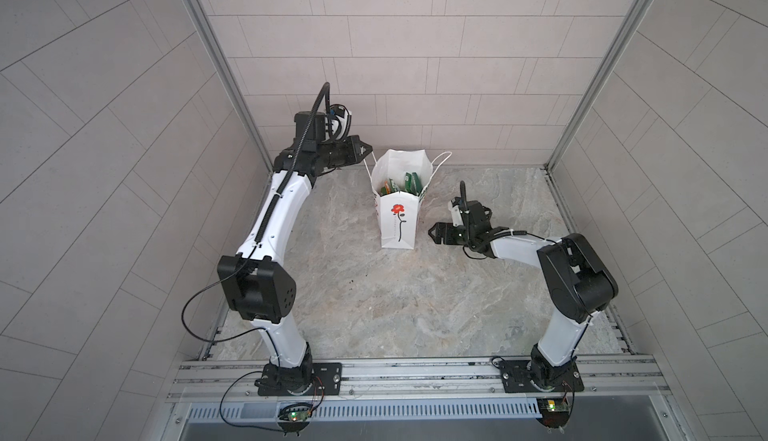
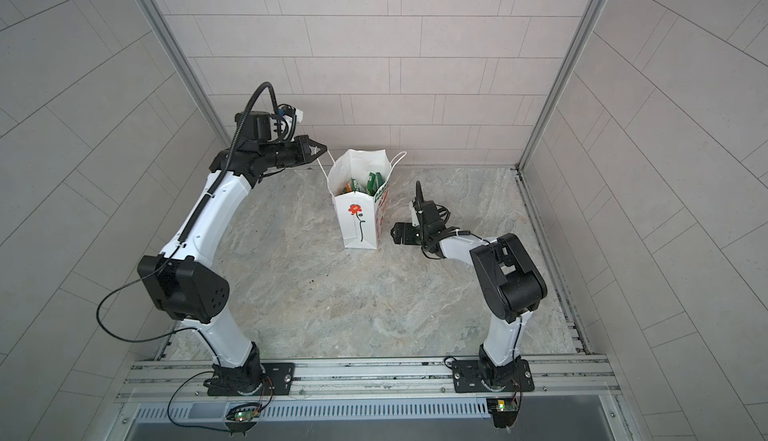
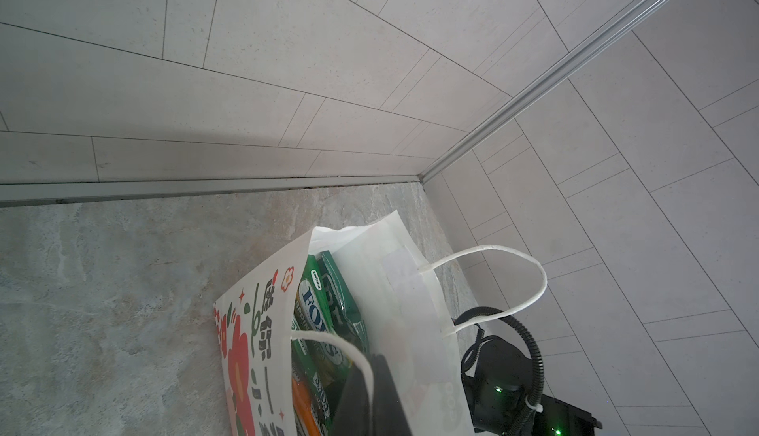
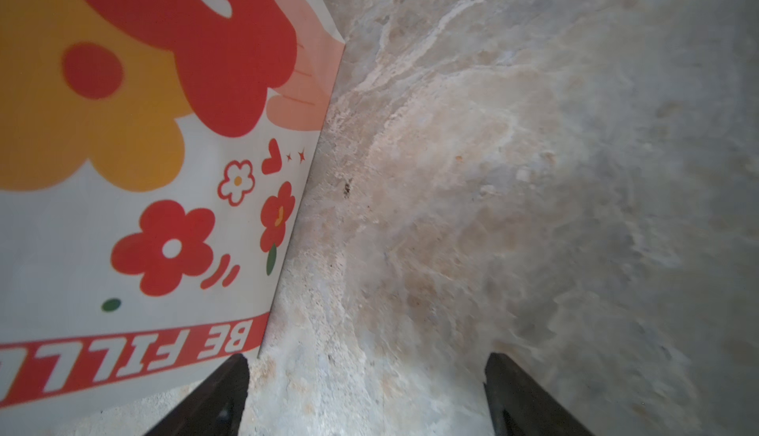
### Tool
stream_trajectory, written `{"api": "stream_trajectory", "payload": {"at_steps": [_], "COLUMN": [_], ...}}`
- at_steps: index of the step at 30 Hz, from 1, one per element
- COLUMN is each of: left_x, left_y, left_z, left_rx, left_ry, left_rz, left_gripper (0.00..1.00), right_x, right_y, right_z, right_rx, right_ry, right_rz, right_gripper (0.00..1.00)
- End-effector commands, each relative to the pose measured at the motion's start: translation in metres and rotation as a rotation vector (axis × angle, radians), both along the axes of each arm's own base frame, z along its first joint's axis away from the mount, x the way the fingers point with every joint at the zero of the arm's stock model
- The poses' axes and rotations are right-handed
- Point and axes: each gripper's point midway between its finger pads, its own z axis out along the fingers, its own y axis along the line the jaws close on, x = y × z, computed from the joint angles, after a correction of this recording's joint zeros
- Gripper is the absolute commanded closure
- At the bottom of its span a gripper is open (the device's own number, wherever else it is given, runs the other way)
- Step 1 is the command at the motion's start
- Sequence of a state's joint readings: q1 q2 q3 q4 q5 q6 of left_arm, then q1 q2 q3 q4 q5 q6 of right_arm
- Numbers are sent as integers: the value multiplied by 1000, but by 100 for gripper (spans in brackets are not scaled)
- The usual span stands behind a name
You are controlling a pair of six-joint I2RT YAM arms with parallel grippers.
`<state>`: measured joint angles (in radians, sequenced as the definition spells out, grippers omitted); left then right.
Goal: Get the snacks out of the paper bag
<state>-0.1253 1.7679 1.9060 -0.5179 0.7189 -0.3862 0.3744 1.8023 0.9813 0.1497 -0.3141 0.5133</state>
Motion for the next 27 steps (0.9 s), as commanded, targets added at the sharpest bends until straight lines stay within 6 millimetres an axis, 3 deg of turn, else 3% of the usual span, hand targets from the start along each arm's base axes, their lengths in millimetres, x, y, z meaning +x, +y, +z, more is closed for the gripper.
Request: {"api": "stream_trajectory", "payload": {"at_steps": [1,10,19,23,27], "left_x": [-11,-30,-62,-79,-98], "left_y": [-4,-31,-66,-85,-103], "left_z": [42,62,50,39,32], "left_rx": [-4,5,67,103,124], "left_ry": [-102,-119,-97,-76,-66], "left_rz": [-48,-156,-262,-317,-361], "left_gripper": [100,100,100,100,100], "right_x": [10,14,-3,-18,-33], "right_y": [23,82,135,141,126], "right_z": [13,24,24,11,0], "right_rx": [60,181,246,245,241], "right_ry": [-38,-81,-99,-91,-96], "right_rz": [18,110,198,209,175], "right_gripper": [9,9,9,9,9]}}
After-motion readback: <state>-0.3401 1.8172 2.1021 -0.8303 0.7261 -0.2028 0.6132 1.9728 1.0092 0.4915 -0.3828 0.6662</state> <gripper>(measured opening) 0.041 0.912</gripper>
